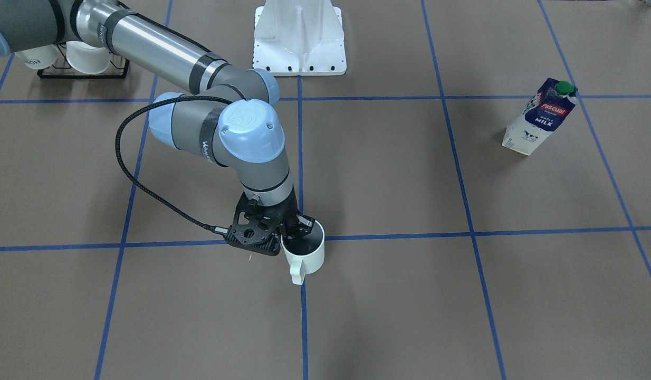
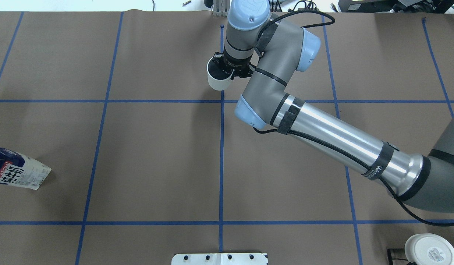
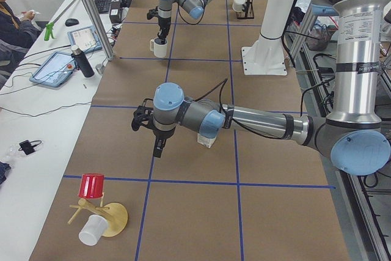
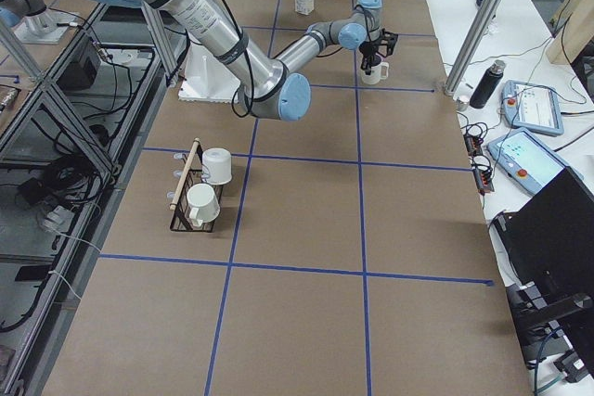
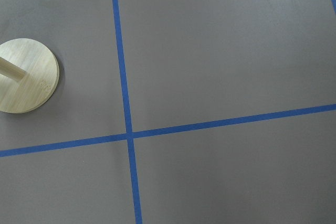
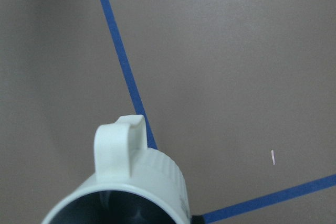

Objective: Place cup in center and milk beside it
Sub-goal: 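Carry the white mug with the right gripper to the grid center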

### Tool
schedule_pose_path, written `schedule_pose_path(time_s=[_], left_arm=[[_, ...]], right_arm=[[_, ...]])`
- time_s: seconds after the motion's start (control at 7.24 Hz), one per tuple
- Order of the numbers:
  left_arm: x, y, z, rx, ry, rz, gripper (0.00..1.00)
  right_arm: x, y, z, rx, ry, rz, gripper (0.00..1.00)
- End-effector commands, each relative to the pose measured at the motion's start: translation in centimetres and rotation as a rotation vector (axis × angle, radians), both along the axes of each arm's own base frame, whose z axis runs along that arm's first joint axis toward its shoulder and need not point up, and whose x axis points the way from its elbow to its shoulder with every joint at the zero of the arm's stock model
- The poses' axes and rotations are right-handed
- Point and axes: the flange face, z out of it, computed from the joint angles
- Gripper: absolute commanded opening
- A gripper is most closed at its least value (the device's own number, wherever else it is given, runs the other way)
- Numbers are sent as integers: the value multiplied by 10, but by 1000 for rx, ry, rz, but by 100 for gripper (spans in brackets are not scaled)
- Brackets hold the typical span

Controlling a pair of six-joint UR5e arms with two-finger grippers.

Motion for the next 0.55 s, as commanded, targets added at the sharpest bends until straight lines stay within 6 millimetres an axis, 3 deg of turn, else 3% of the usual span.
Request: schedule_pose_path(time_s=[0.0,0.14,0.28,0.41], left_arm=[[1,1,0,-2,1,-1,98],[1,0,-8,-31,17,-39,98],[18,3,-37,-42,54,-71,98],[45,12,-65,-69,89,-82,98]], right_arm=[[15,-4,-21,16,-39,-23,100],[70,-28,-35,-11,-118,-51,100],[130,-53,-41,-36,-176,-51,100],[195,-54,-5,-55,-199,-32,100]])
